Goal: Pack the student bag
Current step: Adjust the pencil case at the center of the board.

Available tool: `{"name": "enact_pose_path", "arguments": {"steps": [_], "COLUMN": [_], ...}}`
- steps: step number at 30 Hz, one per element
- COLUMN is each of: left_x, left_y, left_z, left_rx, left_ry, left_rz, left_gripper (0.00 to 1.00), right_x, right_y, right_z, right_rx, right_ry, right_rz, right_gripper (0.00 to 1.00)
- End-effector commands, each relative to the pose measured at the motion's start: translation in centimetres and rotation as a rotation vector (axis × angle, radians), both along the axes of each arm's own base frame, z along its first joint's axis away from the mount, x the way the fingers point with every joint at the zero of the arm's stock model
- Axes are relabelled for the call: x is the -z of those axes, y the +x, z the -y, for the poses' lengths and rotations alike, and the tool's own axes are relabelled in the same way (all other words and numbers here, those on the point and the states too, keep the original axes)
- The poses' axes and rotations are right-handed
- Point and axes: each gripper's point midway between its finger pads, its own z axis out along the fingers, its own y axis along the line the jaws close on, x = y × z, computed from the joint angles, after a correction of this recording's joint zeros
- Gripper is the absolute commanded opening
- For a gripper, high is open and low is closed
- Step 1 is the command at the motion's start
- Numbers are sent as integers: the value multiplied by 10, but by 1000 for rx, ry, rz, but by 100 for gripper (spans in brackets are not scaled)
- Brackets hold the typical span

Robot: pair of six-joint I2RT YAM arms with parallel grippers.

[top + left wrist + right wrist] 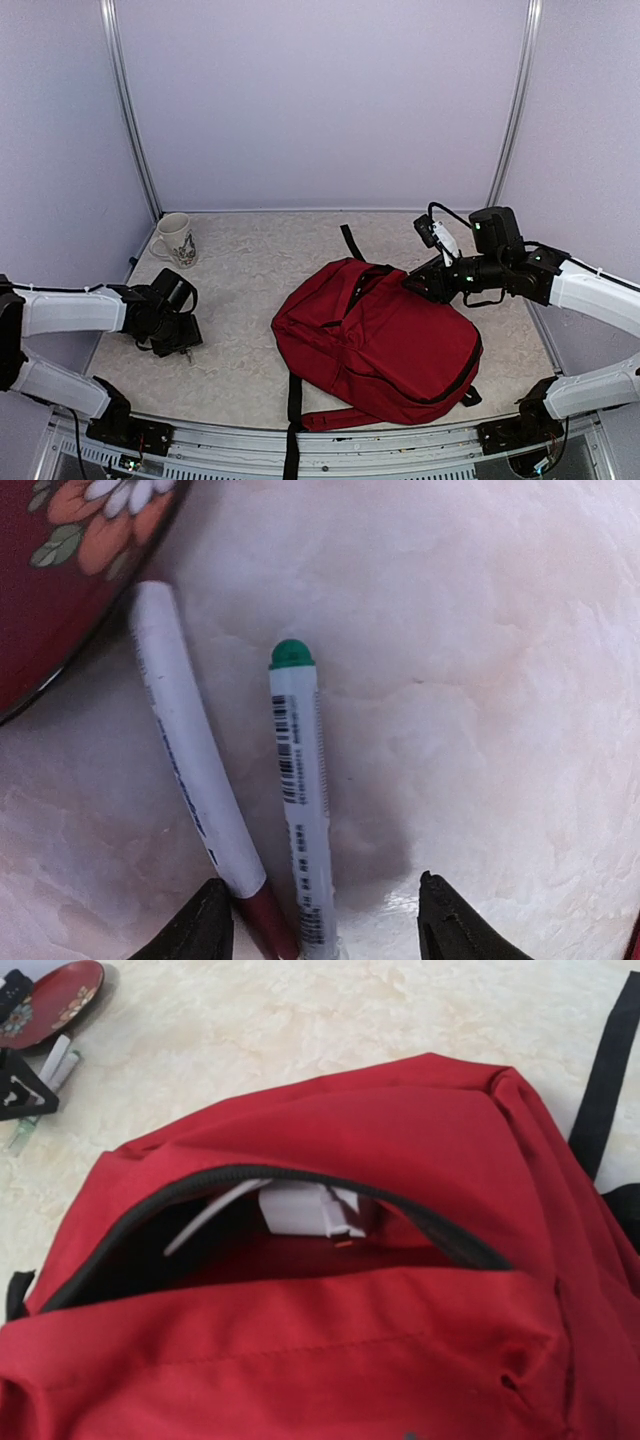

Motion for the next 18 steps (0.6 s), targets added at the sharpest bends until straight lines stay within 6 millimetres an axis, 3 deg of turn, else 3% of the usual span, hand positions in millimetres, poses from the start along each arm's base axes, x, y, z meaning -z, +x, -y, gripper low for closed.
{"name": "enact_pose_path", "arguments": {"steps": [1,5,13,16,18], "left_x": [19,28,44,37,31], "left_y": [-4,6,7,5,4], "left_z": [22,45,88,102,103], "left_rx": [95,184,358,414,421], "left_ry": [19,56,92,105,120], "left_rz": [-66,-94,-134,-126,-122], "left_gripper": [55,38,31,38,54], "right_x": [-7,-6,-4,-4,-3], "right_y": [7,9,10,12,12], "right_z": [2,4,6,7,7], "right_rx": [16,26,40,44,44], "right_ry": [-1,-9,-17,-21,-23], "right_rz": [25,28,31,32,31], "right_gripper": [34,34,34,34,34]}}
